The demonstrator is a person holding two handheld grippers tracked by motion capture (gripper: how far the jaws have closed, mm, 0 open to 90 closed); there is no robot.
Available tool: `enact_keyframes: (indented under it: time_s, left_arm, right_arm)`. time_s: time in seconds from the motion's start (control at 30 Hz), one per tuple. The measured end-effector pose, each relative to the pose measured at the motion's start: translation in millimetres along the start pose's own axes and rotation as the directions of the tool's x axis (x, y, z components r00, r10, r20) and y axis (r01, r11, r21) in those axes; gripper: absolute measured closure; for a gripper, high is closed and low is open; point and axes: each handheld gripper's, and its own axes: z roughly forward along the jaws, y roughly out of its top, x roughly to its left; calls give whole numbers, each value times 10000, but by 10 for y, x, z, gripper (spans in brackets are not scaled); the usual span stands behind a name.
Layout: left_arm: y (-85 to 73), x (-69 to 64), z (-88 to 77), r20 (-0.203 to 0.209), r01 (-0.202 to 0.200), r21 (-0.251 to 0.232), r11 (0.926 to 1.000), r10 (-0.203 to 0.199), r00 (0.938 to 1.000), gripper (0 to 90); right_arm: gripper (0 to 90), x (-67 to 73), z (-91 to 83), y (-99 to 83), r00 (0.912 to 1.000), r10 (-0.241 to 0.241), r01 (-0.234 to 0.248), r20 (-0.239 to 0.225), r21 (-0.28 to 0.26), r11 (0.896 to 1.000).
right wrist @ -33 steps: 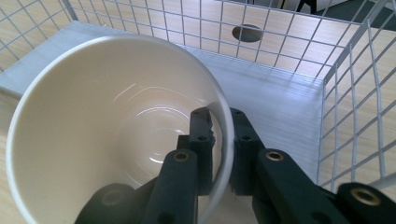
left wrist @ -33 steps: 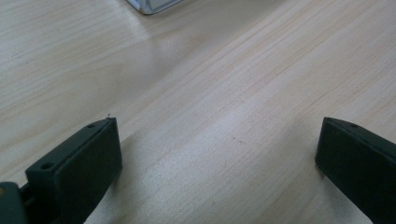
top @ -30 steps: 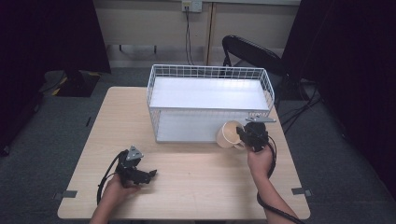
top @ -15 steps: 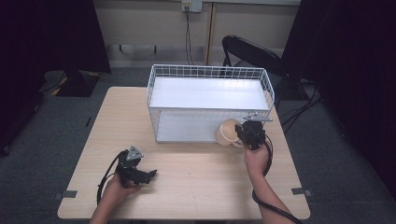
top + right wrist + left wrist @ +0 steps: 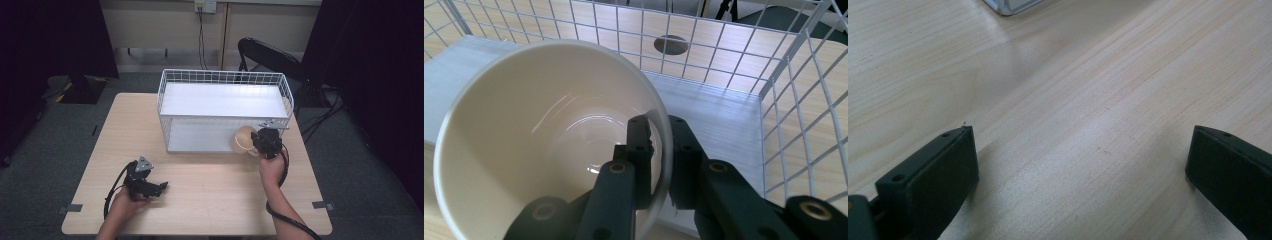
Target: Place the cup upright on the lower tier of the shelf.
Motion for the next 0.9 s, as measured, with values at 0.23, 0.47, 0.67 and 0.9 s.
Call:
enact_keyframes:
  time_s: [0.23, 0.47, 0.67, 0.9]
  left_arm:
    - [1, 1, -1, 1, -5, 16, 10000, 5, 10000, 0]
    - [0, 0, -1, 2, -2, 11, 10000, 2, 10000, 0]
    - [0, 0, -1, -2, -3, 7, 10000, 3, 10000, 0]
    - [0, 0, -1, -5, -8, 13, 10000, 8, 10000, 0]
  right_arm:
    - [826, 28, 50, 5, 9999, 42, -41, 114, -48, 10000]
    - [825, 42, 91, 1, 9997, 55, -53, 237, -97, 9999]
    - [823, 42, 103, -9, 9993, 191, -185, 310, -183, 9997]
    - [802, 38, 89, 13, 9990, 410, -401, 183, -444, 9982]
